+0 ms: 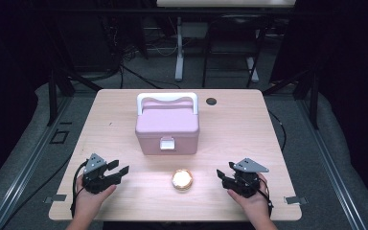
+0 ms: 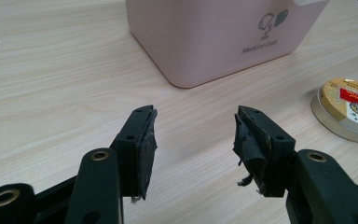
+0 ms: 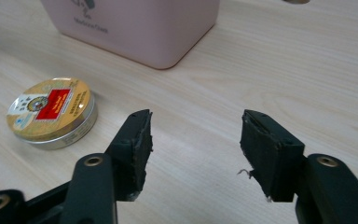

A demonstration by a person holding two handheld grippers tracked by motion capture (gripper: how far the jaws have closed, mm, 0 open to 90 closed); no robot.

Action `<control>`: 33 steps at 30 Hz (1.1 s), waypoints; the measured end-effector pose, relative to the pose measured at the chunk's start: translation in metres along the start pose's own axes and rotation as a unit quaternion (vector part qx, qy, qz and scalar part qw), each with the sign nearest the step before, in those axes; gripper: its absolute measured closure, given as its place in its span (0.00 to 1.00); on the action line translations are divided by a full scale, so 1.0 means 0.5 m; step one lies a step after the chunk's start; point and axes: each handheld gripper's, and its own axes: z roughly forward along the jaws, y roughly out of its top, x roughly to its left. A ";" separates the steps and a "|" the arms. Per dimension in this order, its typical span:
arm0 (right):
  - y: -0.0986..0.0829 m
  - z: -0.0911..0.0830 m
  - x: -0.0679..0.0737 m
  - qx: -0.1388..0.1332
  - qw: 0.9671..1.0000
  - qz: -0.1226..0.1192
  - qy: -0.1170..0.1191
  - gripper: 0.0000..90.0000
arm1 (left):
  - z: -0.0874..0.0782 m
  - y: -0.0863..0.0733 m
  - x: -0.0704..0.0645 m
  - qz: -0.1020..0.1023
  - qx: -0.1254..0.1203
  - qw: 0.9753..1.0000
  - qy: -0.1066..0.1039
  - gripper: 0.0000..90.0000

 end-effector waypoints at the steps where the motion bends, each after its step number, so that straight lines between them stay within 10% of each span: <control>1: 0.002 0.000 0.003 0.007 1.000 -0.001 0.007 0.43 | -0.001 0.000 0.000 0.000 0.001 1.000 0.001 0.53; 14: 0.055 0.027 0.049 0.009 1.000 -0.016 0.025 0.43 | 0.002 -0.001 0.000 0.001 0.006 1.000 -0.002 0.49; 21: 0.059 0.045 0.076 -0.006 0.997 -0.034 0.074 0.44 | 0.003 0.000 -0.004 0.008 0.011 1.000 -0.008 0.49; 27: 0.057 0.072 0.105 0.030 0.994 -0.052 0.096 0.42 | 0.005 0.000 -0.009 0.009 0.010 1.000 -0.010 0.49; 33: 0.056 0.095 0.131 0.063 0.989 -0.065 0.113 0.18 | 0.007 -0.001 -0.008 0.010 0.014 1.000 -0.011 0.49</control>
